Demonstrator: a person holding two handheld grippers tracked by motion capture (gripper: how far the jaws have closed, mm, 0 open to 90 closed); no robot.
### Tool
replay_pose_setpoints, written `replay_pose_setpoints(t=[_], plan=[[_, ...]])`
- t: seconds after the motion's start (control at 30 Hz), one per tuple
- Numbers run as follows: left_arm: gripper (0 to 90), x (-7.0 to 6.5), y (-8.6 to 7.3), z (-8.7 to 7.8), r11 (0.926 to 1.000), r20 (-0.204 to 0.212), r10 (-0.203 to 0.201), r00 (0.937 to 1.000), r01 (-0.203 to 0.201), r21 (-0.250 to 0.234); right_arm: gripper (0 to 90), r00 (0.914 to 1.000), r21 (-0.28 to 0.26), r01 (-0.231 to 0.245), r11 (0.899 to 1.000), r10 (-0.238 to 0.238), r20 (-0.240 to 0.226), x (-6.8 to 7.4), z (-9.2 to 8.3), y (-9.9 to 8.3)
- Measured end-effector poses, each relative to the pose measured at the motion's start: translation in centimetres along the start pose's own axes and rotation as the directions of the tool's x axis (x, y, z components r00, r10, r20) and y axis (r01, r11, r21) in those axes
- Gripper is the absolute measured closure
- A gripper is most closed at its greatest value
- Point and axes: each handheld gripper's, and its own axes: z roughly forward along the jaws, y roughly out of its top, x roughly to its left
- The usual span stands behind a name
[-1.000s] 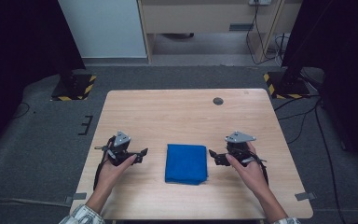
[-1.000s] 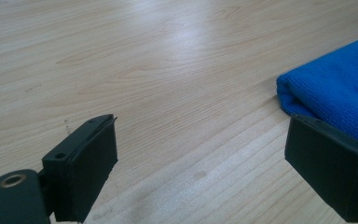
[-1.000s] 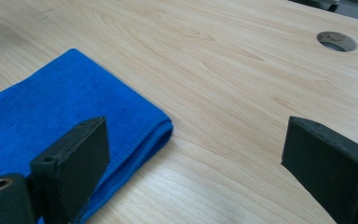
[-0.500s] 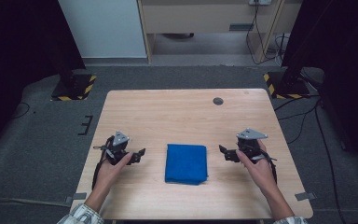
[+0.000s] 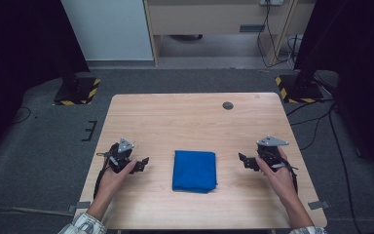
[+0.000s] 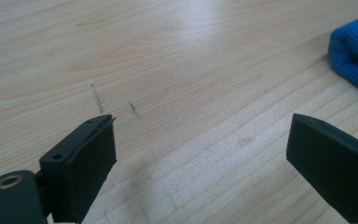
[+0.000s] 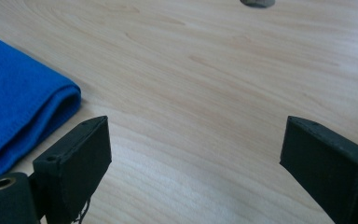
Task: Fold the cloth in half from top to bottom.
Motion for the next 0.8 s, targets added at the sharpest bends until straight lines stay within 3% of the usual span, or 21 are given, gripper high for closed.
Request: replay_pose_setpoints(t=[0.23, 0.33, 0.53, 0.63, 0.73, 0.8], plan=[[7.8, 0.0, -0.2, 0.4, 0.9992, -0.003, 0.010, 0.9999, -0.010, 0.039, 10.9, 0.9991, 0.113, 0.005, 0.994, 0.000, -0.041, -0.6, 0.9, -1.6], [7.9, 0.0, -0.2, 0.5, 0.9990, -0.014, 0.011, 0.9998, -0.010, 0.045, 10.6, 0.9997, 0.144, -0.002, 0.990, 0.006, -0.024, -1.3, 1.3, -2.0], [8.0, 0.8, -0.2, 1.0, 0.9992, -0.055, -0.024, 0.9982, 0.026, 0.031, 10.5, 0.9945, 0.086, -0.080, 0.993, 0.074, 0.075, -4.2, 1.0, -2.2], [8.0, 1.2, -0.3, 1.3, 0.9983, -0.068, -0.047, 0.9966, 0.049, 0.031, 10.2, 0.9835, 0.060, -0.116, 0.991, 0.106, 0.146, -5.8, 0.9, -2.4], [7.9, 1.5, -0.4, 1.7, 0.9977, -0.080, -0.054, 0.9953, 0.057, 0.037, 9.8, 0.9713, 0.040, -0.163, 0.986, 0.154, 0.181, -7.2, 0.8, -2.9], [7.9, 1.6, -0.6, 2.0, 0.9969, -0.071, -0.059, 0.9958, 0.062, 0.048, 9.6, 0.9656, 0.037, -0.198, 0.980, 0.188, 0.179, -7.8, 0.9, -3.2]])
